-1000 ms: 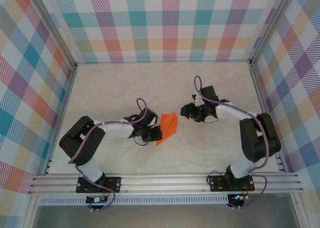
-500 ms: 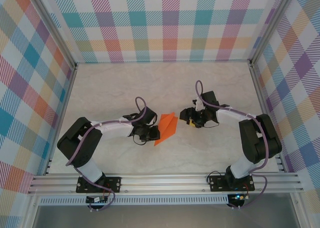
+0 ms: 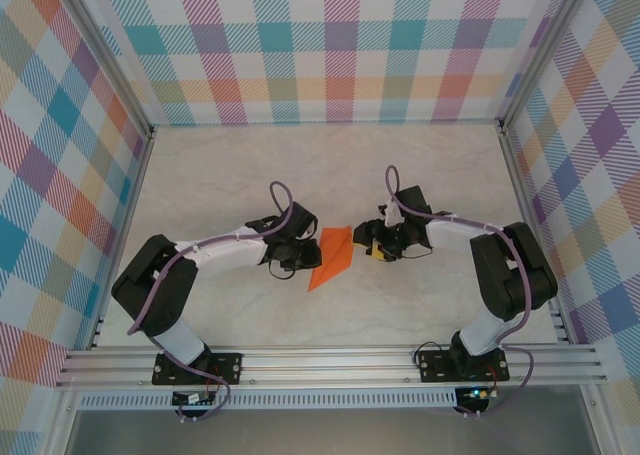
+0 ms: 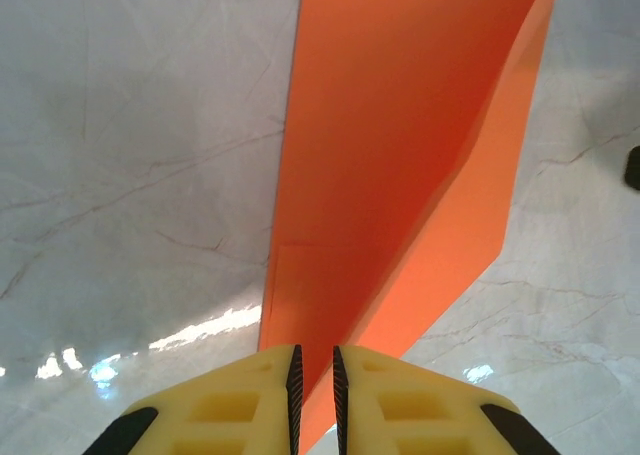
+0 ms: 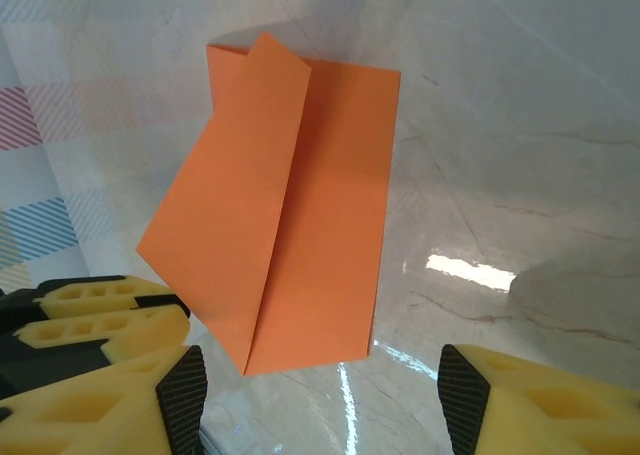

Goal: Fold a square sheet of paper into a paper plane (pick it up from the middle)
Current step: Turn over the paper at the center of the table.

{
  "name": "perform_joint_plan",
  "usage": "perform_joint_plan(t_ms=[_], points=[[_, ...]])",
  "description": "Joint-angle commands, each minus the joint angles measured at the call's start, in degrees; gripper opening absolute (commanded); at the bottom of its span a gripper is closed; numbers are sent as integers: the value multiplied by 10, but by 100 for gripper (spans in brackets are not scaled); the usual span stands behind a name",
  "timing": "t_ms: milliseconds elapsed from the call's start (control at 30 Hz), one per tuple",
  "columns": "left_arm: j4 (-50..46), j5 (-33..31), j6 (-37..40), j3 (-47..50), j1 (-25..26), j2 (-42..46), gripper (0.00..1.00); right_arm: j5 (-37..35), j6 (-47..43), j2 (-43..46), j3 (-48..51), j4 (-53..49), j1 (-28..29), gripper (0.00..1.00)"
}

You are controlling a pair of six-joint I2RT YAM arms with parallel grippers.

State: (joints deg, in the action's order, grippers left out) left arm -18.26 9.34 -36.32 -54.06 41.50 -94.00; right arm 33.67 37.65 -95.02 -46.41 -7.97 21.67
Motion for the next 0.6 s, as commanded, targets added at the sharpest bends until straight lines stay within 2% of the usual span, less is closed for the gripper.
perform_joint_plan(t_ms=[0, 567], points=[[-25, -14, 16, -19, -3, -17, 19, 4, 15, -8, 3, 10, 13, 65], [-5, -3, 29, -14, -5, -56, 20, -9, 67, -46, -8, 26, 57, 60]])
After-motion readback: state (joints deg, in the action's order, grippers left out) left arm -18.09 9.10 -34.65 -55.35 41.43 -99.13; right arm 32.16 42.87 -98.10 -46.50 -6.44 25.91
